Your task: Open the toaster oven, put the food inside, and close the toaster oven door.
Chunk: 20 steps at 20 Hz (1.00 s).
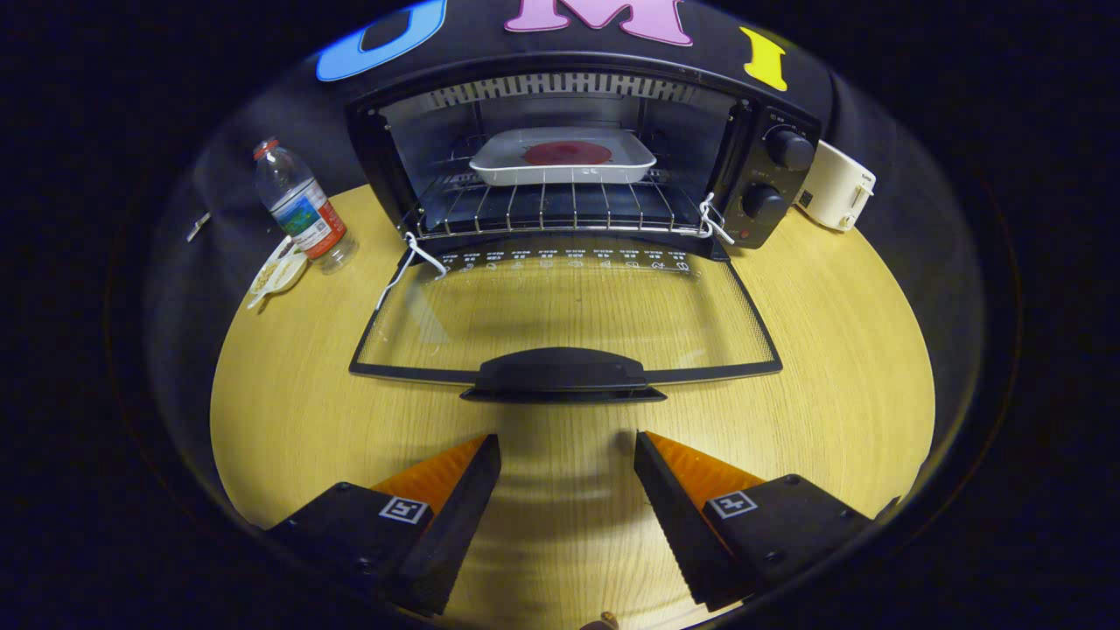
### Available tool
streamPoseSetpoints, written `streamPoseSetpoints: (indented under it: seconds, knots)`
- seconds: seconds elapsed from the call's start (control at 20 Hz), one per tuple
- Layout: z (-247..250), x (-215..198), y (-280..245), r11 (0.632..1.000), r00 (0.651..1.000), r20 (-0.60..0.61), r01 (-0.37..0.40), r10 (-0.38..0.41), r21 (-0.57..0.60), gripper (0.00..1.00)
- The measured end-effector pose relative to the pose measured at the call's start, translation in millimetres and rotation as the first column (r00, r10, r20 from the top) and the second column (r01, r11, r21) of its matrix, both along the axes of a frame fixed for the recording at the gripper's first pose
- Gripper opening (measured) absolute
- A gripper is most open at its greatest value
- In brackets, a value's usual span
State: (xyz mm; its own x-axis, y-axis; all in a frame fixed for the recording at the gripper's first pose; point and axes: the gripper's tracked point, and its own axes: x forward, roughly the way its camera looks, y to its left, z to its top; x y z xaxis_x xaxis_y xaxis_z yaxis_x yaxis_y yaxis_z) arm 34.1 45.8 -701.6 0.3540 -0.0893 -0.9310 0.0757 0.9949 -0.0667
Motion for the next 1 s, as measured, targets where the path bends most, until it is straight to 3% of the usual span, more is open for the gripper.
streamPoseSetpoints:
  seconds: [0.25, 0.7, 1.0]
  knots:
    - [-6, 14, -2, 0.999, 1.0, 0.005, 0.031, -0.031, -0.014, 1.0]
    - [-3, 15, -2, 1.0, 1.0, -0.014, 0.012, -0.012, 0.002, 1.0]
    - [27, 19, -1, 1.0, 0.999, 0.042, 0.008, -0.009, 0.02, 0.99]
